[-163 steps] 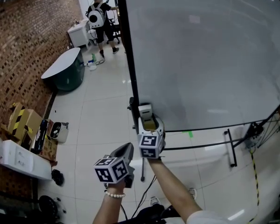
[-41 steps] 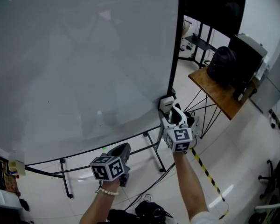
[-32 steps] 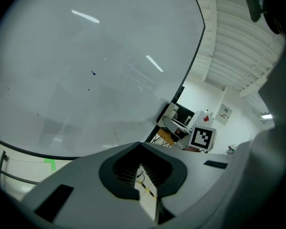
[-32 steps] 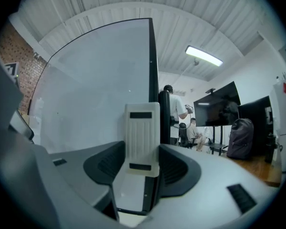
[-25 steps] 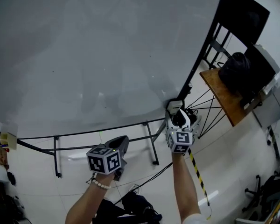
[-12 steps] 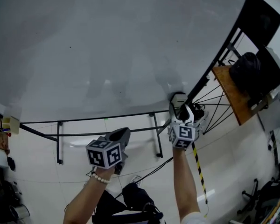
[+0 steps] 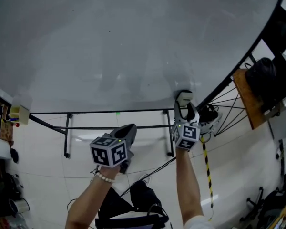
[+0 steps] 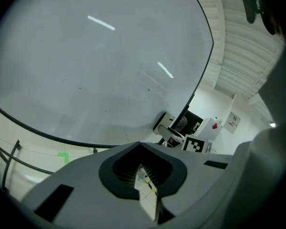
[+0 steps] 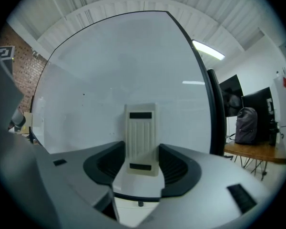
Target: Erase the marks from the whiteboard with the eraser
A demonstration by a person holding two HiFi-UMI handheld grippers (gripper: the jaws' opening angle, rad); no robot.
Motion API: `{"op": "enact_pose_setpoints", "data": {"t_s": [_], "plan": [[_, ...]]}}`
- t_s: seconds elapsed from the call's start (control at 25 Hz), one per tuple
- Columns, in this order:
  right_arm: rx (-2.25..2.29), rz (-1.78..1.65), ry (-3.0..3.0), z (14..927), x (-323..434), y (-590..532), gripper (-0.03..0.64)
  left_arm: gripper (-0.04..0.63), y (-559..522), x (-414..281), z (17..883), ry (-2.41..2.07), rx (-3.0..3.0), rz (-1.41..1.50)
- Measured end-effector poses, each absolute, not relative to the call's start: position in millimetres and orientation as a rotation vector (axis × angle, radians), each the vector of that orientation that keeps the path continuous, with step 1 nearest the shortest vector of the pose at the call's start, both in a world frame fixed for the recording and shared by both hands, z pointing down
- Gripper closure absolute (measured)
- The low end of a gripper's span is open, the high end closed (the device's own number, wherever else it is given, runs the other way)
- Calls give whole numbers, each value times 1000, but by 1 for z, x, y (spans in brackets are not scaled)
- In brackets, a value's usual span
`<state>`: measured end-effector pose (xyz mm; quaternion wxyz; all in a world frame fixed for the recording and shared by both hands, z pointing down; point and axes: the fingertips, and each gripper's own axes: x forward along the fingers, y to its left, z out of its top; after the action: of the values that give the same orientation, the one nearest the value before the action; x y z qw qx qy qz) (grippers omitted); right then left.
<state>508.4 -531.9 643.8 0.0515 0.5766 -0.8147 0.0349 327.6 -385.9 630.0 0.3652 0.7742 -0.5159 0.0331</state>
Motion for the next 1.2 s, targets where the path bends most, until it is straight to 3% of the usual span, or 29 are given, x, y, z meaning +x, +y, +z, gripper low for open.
{"op": "enact_pose_setpoints", "data": {"t_s": [0.48,1.2], "plan": [[1773,93,-2506,628,416,-508,364,607,-361,236,615,-1447,1966,18],[1596,66,-2571,607,177,-439,362,607,-284,76,591,-1525,1913,-114]]}}
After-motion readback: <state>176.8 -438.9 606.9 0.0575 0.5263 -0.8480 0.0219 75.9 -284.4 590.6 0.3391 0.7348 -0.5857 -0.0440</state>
